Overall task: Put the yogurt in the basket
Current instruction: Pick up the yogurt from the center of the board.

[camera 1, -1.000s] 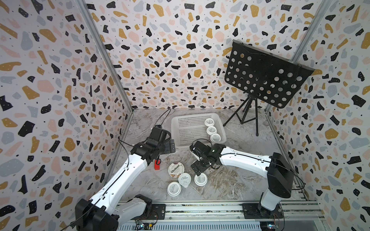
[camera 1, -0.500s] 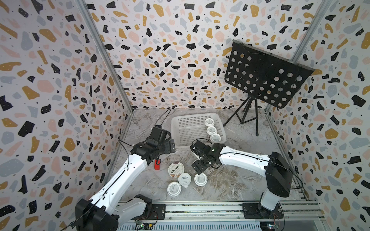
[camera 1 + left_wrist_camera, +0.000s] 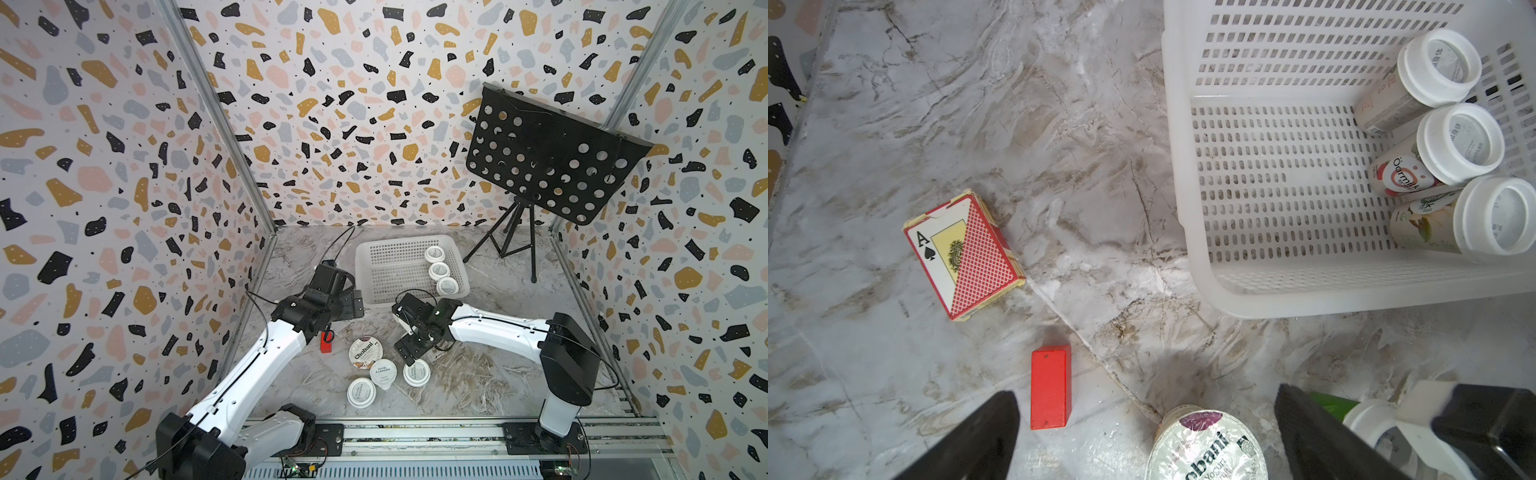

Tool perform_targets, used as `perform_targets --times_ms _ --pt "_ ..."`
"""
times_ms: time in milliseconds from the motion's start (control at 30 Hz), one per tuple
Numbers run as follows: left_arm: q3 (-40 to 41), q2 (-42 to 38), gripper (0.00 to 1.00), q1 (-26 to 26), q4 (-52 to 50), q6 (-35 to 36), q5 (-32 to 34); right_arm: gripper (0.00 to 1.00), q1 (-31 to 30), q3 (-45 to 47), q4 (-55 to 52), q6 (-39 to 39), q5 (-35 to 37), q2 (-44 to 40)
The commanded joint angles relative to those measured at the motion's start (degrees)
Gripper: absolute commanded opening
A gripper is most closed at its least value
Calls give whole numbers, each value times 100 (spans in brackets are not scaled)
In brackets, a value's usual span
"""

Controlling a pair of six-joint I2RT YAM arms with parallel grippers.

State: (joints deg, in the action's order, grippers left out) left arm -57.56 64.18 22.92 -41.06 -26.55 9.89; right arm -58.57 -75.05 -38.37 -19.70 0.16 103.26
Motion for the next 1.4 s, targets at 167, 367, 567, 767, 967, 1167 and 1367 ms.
perform_targets --times_ms 167,367,567,767,967,1167,1367 --pt "88 -73 100 -25 98 18 -40 86 3 -99 -31 19 -69 98" --pt "70 -48 100 -24 98 16 -40 84 3 -124 -74 39 9 71" --pt "70 -47 100 -21 103 11 -40 82 3 -161 -134 78 131 8" --pt "74 -64 100 -29 98 9 -31 81 3 -177 -163 97 224 -68" --pt "78 -83 100 -24 106 14 -19 80 3 -304 -244 133 290 -128" --pt "69 -81 100 -24 107 17 4 79 3 -579 -457 220 402 -201" --pt "39 -65 100 -28 119 9 12 78 85 -1006 -771 389 539 -297"
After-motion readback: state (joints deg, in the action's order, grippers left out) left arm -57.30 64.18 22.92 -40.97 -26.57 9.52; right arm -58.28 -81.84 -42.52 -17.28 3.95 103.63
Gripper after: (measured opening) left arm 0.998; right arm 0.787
